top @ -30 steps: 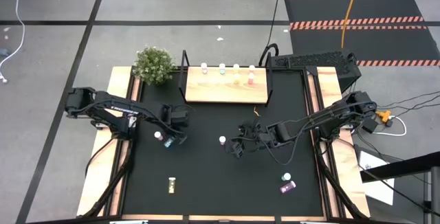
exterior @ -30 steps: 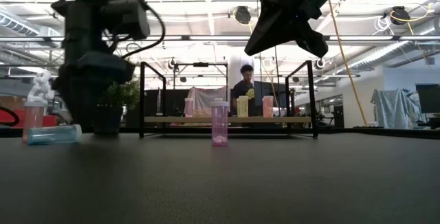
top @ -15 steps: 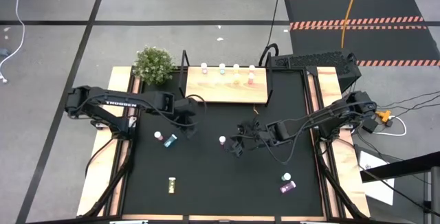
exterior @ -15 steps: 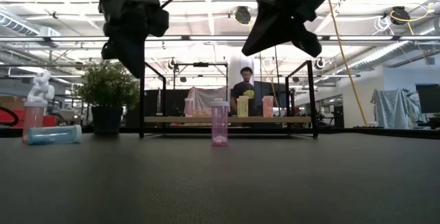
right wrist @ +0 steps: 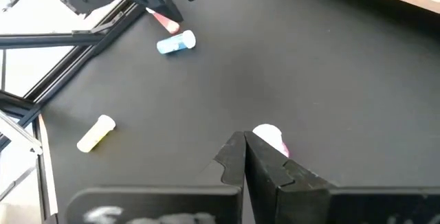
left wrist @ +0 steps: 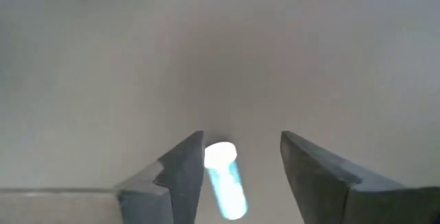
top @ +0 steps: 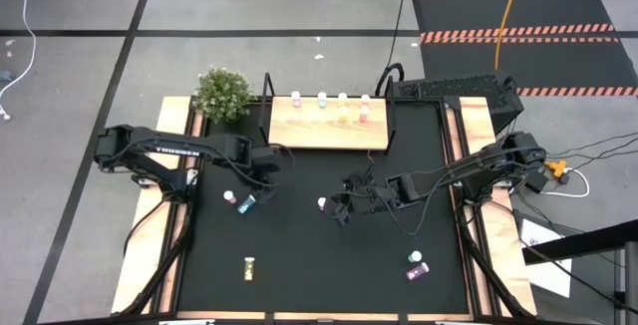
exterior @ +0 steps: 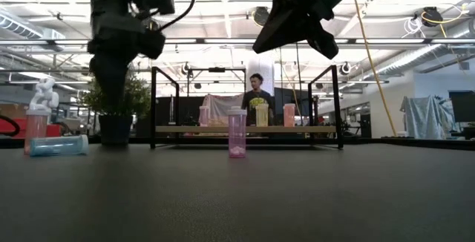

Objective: Pick and place medicine bottles onto shelf by color
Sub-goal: Put the right blue pill bottle on the shelf aligned with the other blue pill bottle

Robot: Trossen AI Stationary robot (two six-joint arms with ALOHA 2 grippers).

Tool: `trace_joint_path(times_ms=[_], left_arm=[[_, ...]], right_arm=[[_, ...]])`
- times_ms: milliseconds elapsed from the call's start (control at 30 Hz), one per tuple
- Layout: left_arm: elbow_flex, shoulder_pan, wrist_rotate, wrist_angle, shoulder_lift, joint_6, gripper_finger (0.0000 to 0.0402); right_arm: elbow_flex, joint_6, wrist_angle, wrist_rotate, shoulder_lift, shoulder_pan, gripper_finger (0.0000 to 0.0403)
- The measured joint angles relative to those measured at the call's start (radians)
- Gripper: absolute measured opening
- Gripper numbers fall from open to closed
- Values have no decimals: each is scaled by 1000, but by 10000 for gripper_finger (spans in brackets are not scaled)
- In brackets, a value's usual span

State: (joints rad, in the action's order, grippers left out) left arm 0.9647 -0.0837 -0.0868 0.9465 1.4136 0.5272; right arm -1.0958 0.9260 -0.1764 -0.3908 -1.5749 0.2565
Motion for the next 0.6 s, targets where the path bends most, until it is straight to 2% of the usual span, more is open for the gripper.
trace_joint_path(times_ms=[600], left_arm=[[-271, 0, -79, -16, 0, 27, 198]], right_arm=[[0, -11, 0, 0, 0, 0, 0]])
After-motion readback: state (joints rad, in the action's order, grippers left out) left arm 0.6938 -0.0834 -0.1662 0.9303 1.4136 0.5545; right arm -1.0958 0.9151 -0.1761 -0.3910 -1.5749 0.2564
